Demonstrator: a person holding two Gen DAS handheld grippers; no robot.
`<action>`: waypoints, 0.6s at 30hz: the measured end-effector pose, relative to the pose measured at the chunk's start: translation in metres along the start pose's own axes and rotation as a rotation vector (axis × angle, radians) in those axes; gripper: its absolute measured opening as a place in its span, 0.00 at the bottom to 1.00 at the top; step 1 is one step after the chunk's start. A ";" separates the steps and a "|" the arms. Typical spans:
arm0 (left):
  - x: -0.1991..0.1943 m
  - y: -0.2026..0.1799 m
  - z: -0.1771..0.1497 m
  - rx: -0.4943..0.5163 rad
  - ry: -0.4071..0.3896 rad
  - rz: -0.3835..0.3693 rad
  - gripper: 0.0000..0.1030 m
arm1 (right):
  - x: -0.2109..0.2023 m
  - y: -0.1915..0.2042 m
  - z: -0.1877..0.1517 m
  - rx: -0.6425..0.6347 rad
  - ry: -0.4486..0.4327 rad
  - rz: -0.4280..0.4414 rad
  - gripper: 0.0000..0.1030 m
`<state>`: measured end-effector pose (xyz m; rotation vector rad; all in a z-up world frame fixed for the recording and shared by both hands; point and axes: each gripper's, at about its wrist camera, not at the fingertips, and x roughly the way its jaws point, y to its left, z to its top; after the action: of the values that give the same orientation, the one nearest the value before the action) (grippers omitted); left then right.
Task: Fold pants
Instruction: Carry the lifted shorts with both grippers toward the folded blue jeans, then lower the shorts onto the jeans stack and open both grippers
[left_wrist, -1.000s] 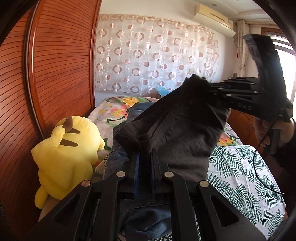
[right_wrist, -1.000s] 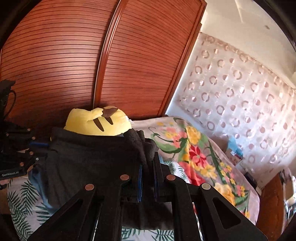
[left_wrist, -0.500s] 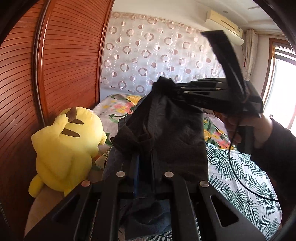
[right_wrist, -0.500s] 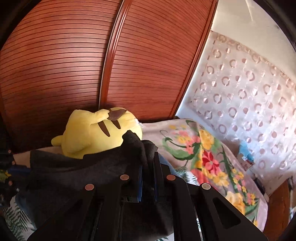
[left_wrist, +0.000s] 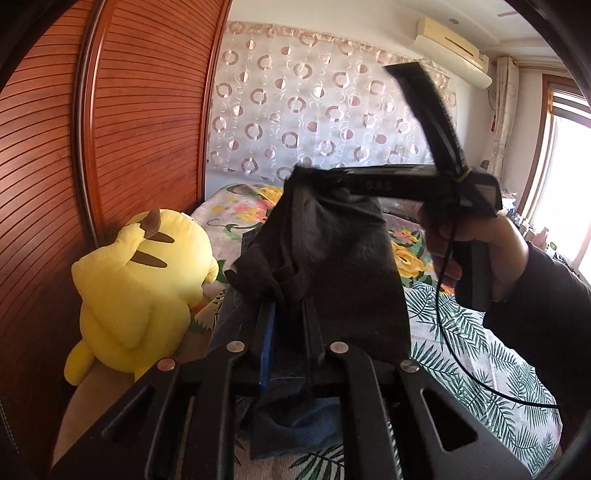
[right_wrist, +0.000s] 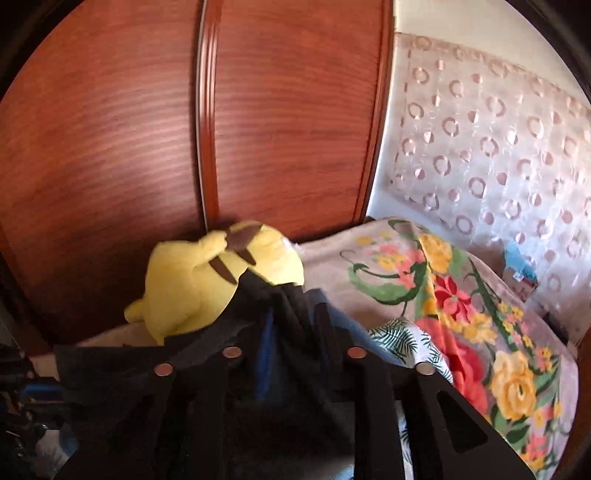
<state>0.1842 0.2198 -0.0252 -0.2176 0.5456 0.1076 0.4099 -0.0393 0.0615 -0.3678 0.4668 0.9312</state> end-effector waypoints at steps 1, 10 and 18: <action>-0.001 0.000 0.001 0.005 -0.004 0.006 0.15 | -0.006 -0.002 0.001 0.012 -0.010 -0.005 0.35; 0.000 -0.006 0.018 0.065 -0.040 0.022 0.49 | -0.040 -0.002 -0.023 0.009 0.002 0.027 0.37; 0.043 0.004 0.003 0.075 0.081 0.066 0.49 | -0.011 -0.021 -0.024 0.044 0.079 -0.025 0.37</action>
<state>0.2217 0.2262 -0.0455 -0.1308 0.6366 0.1427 0.4160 -0.0699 0.0491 -0.3712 0.5532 0.8830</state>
